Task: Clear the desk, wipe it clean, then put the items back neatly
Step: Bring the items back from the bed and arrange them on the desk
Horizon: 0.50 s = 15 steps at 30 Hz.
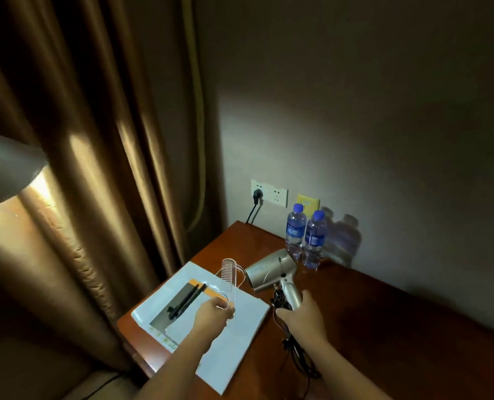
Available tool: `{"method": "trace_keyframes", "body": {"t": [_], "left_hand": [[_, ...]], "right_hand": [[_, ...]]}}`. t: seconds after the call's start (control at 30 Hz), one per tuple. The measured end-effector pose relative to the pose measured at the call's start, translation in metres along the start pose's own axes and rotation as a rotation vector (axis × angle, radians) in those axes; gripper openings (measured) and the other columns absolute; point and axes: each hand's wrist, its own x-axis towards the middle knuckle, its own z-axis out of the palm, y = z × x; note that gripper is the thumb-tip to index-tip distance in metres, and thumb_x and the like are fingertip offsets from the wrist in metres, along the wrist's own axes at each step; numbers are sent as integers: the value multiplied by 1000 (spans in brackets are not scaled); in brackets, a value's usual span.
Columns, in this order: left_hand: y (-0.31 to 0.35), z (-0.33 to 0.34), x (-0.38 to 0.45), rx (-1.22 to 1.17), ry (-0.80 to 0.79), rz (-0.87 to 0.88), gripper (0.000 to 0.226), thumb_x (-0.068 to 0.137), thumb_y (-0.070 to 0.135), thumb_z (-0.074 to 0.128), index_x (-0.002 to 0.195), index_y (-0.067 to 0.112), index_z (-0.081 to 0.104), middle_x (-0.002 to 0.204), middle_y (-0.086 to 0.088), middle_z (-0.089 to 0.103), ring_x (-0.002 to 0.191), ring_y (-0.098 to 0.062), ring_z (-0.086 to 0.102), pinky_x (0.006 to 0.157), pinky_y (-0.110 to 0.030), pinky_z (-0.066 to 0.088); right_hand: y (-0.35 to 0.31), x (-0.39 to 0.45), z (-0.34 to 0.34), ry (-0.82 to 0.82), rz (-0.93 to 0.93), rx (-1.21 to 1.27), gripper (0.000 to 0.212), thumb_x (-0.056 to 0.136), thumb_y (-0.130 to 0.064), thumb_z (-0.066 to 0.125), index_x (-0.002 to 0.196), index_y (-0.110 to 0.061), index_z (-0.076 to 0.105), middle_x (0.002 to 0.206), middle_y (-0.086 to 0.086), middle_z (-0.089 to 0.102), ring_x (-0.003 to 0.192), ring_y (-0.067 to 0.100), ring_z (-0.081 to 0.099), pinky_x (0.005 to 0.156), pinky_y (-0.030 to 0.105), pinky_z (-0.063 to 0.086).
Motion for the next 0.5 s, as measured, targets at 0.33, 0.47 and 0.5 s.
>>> {"method": "trace_keyframes", "body": {"t": [0.33, 0.47, 0.5], "left_hand": [[25, 21, 82, 9, -68, -50, 12, 93, 18, 59, 84, 9, 58, 72, -5, 58, 60, -15, 48, 48, -20, 33], [25, 11, 130, 0, -102, -89, 7, 92, 15, 60, 85, 12, 58, 77, -6, 59, 64, -16, 50, 53, -22, 36], [24, 7, 144, 2, -101, -97, 6, 92, 14, 59, 87, 14, 57, 80, -6, 59, 67, -16, 52, 55, -22, 38]], "right_hand": [[-5, 86, 2, 45, 95, -48, 68, 77, -27, 73, 135, -11, 40, 118, 6, 55, 89, 16, 57, 60, 21, 46], [-25, 138, 25, 30, 125, -82, 61, 76, -29, 75, 127, -11, 47, 113, 7, 59, 82, 16, 56, 59, 23, 47], [-30, 150, 33, 19, 124, -106, 59, 76, -29, 74, 125, -11, 47, 112, 7, 59, 81, 15, 56, 55, 21, 44]]}}
